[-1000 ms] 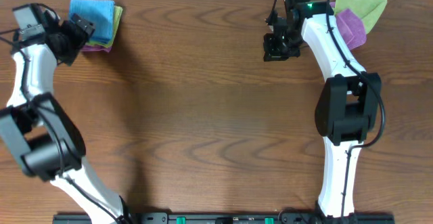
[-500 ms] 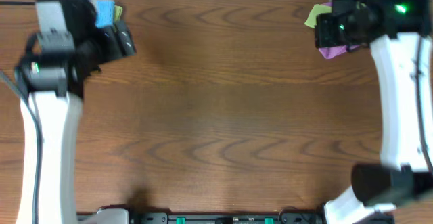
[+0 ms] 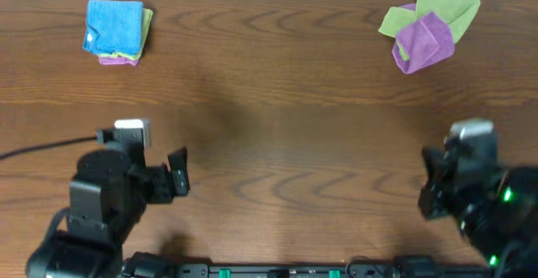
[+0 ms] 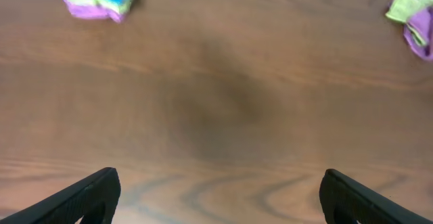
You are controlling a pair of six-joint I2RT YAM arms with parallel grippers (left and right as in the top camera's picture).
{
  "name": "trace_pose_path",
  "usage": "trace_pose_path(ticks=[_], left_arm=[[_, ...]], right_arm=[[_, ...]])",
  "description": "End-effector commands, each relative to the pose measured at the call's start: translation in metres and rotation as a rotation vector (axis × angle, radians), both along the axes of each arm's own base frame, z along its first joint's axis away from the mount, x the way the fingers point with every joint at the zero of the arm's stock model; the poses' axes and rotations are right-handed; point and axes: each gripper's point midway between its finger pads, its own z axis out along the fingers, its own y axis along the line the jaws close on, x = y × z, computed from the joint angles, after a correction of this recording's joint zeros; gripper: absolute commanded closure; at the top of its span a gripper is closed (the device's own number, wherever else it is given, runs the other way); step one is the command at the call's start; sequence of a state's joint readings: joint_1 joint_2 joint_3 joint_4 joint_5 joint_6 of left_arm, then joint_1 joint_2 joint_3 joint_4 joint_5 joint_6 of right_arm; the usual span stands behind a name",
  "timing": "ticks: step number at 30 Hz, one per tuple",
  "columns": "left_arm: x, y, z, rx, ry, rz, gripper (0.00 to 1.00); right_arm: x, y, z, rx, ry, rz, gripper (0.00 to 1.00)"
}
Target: Fold the cloth
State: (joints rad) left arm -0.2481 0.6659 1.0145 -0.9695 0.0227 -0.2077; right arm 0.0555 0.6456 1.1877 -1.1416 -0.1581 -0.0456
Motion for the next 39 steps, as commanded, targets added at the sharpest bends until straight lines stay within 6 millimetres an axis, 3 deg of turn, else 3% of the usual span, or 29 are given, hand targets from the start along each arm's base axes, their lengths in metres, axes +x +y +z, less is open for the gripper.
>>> trace_pose_path(ticks=[1, 2, 23, 29, 33, 39], left_arm=[[-0.005, -0.007, 0.002, -0.051, -0.013, -0.019, 0.05], [-0.005, -0.007, 0.002, -0.059, -0.013, -0.012, 0.05], [-0.013, -0.005, -0.005, -0.100, 0.035, 0.034, 0.05], [-0.027, 0.031, 0.008, -0.076, -0.106, 0.174, 0.05], [-0.027, 0.036, -0.007, 0.000, -0.227, 0.128, 0.05], [-0.018, 0.032, -0.060, 0.016, -0.295, 0.087, 0.05]], right_arm=[[-0.010, 0.003, -0.002, 0.022, -0.028, 0.008, 0.53], [-0.014, 0.002, -0.001, 0.023, -0.040, 0.008, 0.01], [-0.020, 0.002, -0.007, 0.020, -0.011, 0.008, 0.01], [-0.020, 0.002, -0.007, 0.020, -0.011, 0.008, 0.01], [-0.020, 0.002, -0.007, 0.020, -0.011, 0.008, 0.01], [-0.020, 0.002, -0.007, 0.021, -0.011, 0.009, 0.01]])
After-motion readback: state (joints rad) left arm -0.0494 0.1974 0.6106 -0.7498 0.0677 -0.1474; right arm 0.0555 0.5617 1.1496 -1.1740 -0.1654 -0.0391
